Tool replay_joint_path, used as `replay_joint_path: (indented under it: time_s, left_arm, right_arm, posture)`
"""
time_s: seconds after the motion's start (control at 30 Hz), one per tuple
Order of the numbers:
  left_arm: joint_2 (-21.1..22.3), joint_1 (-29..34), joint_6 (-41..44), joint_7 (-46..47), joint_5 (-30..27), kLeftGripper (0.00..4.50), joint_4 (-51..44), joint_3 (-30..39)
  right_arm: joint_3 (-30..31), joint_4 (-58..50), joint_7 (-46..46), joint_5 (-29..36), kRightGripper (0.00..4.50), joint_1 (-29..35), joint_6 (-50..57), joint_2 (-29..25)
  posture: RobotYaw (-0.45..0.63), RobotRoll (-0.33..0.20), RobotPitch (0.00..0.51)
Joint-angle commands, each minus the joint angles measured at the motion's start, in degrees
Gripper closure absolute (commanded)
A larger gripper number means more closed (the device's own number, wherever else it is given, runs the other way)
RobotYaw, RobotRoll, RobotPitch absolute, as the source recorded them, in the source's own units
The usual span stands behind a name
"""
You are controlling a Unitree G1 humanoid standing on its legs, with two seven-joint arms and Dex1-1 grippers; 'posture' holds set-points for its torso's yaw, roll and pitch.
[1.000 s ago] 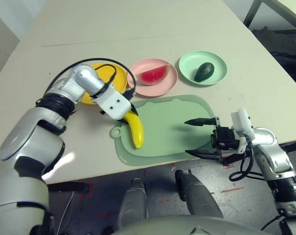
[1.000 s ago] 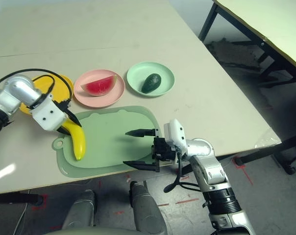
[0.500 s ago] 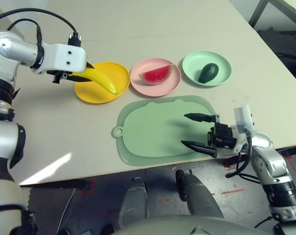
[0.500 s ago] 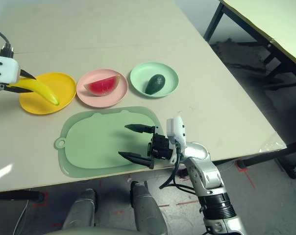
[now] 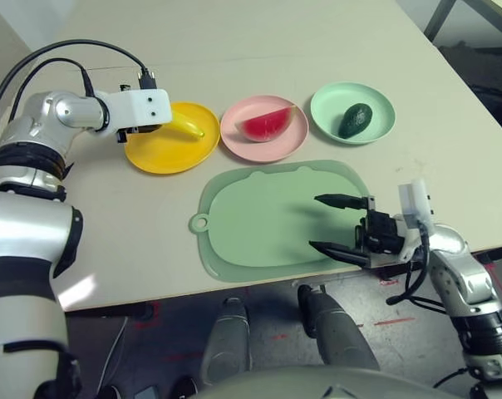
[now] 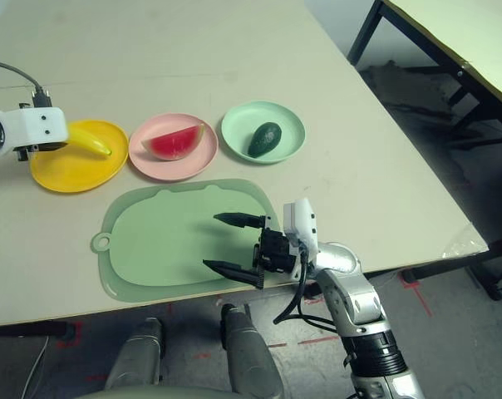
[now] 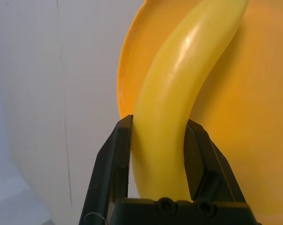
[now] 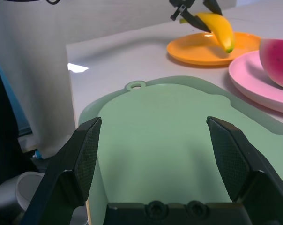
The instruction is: Place the fruits into color-matched plates.
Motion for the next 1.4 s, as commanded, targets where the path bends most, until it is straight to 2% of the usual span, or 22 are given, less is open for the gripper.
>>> replay_joint_path:
  time_s: [0.03, 0.13, 0.43, 0.67, 0.8, 0.9, 1.0, 1.1, 1.13, 1.23, 1.4]
  left_arm:
    - [-0.2, 1.2, -0.1, 0.3, 1.3, 2.87, 1.0, 0.6]
    - [-0.2, 1.2, -0.2, 0.3, 1.5, 2.87, 0.9, 1.0]
    - [-0.2, 1.9, -0.7, -0.2, 1.6, 0.01, 0.9, 1.9]
    - [0.4, 1.5, -1.4, -0.9, -0.2, 0.01, 0.3, 4.1]
    - [1.0, 1.6, 0.1, -4.6, -7.1, 0.01, -1.4, 11.1]
    - [2.2, 4.9, 4.3, -8.0, -15.9, 0.01, -5.4, 19.4]
    - [3.1, 14.2, 14.7, -9.3, -27.5, 0.01, -17.8, 29.6]
    - [1.7, 31.2, 30.6, -3.6, -38.2, 0.01, -41.2, 41.4]
    - [-0.5, 39.1, 35.5, 0.0, -41.1, 0.01, -50.4, 46.0]
    - [-6.6, 55.4, 45.0, 8.5, -45.2, 0.01, -68.1, 54.7]
    - [-18.0, 74.4, 49.5, 17.8, -47.1, 0.01, -82.8, 62.3]
  right_arm:
    - [0.2, -1.4, -0.7, -0.3, 0.00, 1.4, 0.0, -0.2]
    - [0.2, -1.7, -1.2, -0.3, 0.00, 1.5, 0.1, -0.2]
    - [0.5, 0.0, -1.4, -0.7, 0.00, 0.3, -0.1, 0.0]
    - [-1.3, 1.8, -3.6, -1.2, 0.00, -0.5, -0.6, 0.2]
    - [-4.8, 5.0, -8.7, -2.5, 0.00, -1.8, -1.6, 0.6]
    - [-8.7, 9.3, -14.5, -4.8, 0.00, -2.8, -4.1, 0.8]
    - [-13.1, 15.3, -19.8, -6.8, 0.00, -2.8, -8.0, 1.2]
    - [-17.0, 20.6, -24.4, -7.8, 0.00, -3.3, -11.6, 1.6]
    - [-18.5, 23.1, -25.4, -8.1, 0.00, -3.9, -13.1, 1.4]
    - [-20.4, 29.7, -25.9, -8.9, 0.00, -5.6, -16.9, 0.5]
    - [-22.3, 43.1, -25.0, -9.2, 0.00, -10.5, -24.0, 0.3]
  posture:
    - [-0.12, 0.000, 0.249]
    - [-0.12, 0.000, 0.250]
    - [-0.10, 0.000, 0.246]
    - [-0.10, 0.000, 0.242]
    - [-0.09, 0.000, 0.240]
    - [-0.08, 0.000, 0.245]
    - [-0.06, 0.000, 0.248]
    - [-0.03, 0.000, 0.258]
    - [-0.02, 0.000, 0.259]
    - [0.00, 0.000, 0.265]
    - [0.06, 0.000, 0.267]
